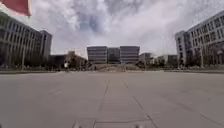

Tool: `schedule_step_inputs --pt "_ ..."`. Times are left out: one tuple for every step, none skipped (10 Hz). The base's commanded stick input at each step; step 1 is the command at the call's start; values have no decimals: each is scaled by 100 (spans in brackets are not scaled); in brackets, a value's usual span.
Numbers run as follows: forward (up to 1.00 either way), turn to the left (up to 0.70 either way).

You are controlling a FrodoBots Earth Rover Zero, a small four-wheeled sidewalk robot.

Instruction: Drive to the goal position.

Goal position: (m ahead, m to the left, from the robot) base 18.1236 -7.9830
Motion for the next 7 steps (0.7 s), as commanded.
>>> schedule_step_inputs --pt "70 -1" --pt "70 0" --pt "70 0" --pt "70 0" --pt "70 0" --pt "70 -1" --pt "70 -8"
